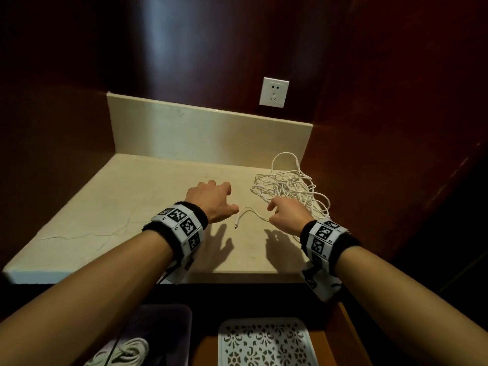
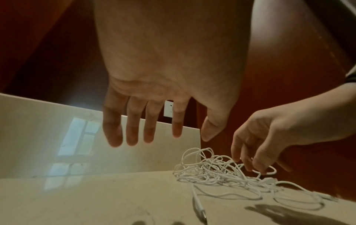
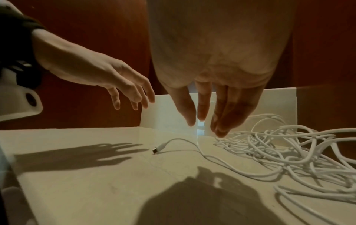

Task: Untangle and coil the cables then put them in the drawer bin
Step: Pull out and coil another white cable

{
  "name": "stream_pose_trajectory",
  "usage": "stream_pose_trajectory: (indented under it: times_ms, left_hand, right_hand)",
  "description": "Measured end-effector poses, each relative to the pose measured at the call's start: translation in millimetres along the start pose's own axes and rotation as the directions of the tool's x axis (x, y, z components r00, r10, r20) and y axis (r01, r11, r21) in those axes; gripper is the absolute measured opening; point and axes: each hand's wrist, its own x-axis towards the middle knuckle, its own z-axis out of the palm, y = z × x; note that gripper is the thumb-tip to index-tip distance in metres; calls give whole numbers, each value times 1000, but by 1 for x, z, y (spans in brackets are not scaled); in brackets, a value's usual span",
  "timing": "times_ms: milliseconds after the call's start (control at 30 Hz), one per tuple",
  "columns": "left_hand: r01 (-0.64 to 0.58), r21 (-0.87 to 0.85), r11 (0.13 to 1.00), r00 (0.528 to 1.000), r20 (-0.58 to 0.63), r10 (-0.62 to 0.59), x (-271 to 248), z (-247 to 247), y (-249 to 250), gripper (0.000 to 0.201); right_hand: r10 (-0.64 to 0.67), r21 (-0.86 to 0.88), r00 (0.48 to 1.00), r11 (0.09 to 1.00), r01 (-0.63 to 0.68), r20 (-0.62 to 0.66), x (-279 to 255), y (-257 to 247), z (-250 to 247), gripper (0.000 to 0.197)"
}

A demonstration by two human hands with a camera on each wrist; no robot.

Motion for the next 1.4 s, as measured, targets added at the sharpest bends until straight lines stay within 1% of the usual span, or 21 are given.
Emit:
stream_pose_trajectory:
  times_ms: [100, 267, 367, 567, 667, 800, 900, 1000, 1067, 1167, 1233, 1300, 1400]
  left_hand:
    - [11, 19, 1000, 1000, 6, -11, 10, 6, 4, 51]
    - [-8, 51, 999, 1000, 22, 7, 25, 13, 10, 52]
    - [-43, 51, 998, 999, 33, 42, 32, 18, 11, 51]
    - [-154, 1, 988, 979, 139, 152, 42, 23, 11, 45]
    - [-191, -10, 982, 972, 140, 190, 46, 24, 14, 45]
    - [-245, 16, 969, 960, 141, 240, 50, 25, 18, 50]
    - [-283, 38, 958, 949, 158, 273, 53, 24, 20, 57]
    - [-277, 45, 960, 958, 93, 272, 54, 22, 23, 61]
    - [-257, 44, 966, 966, 48, 255, 55, 21, 25, 52]
    - [-215, 44, 976, 977, 1, 215, 57, 19, 27, 33]
    - [-203, 46, 978, 978, -38, 205, 56, 18, 26, 28]
    - [-201, 53, 978, 977, -68, 205, 54, 15, 22, 28]
    - [-198, 63, 978, 975, -92, 203, 51, 10, 15, 29]
  right_hand:
    - [5, -41, 997, 999, -2, 74, 14, 10, 9, 46]
    - [13, -135, 993, 991, 4, 118, 34, 21, 20, 40]
    - [15, -185, 990, 983, 11, 140, 42, 20, 25, 31]
    - [11, -226, 985, 974, 28, 169, 50, 21, 25, 23]
    - [-2, -207, 983, 978, 41, 184, 53, 25, 24, 20]
    - [-74, -77, 990, 993, 84, 122, 52, 24, 15, 10]
    - [-145, 17, 986, 989, 144, 78, 51, 24, 9, 8]
    - [-182, 109, 983, 978, 177, 33, 47, 24, 3, 8]
    - [-198, 142, 980, 970, 197, -7, 46, 25, 0, 8]
    - [-225, 161, 973, 960, 229, -44, 46, 26, -1, 7]
    - [-243, 161, 969, 955, 247, -44, 46, 25, -2, 7]
    - [-261, 143, 965, 955, 262, -26, 47, 24, -2, 7]
    - [-271, 75, 962, 960, 268, 29, 50, 23, 2, 16]
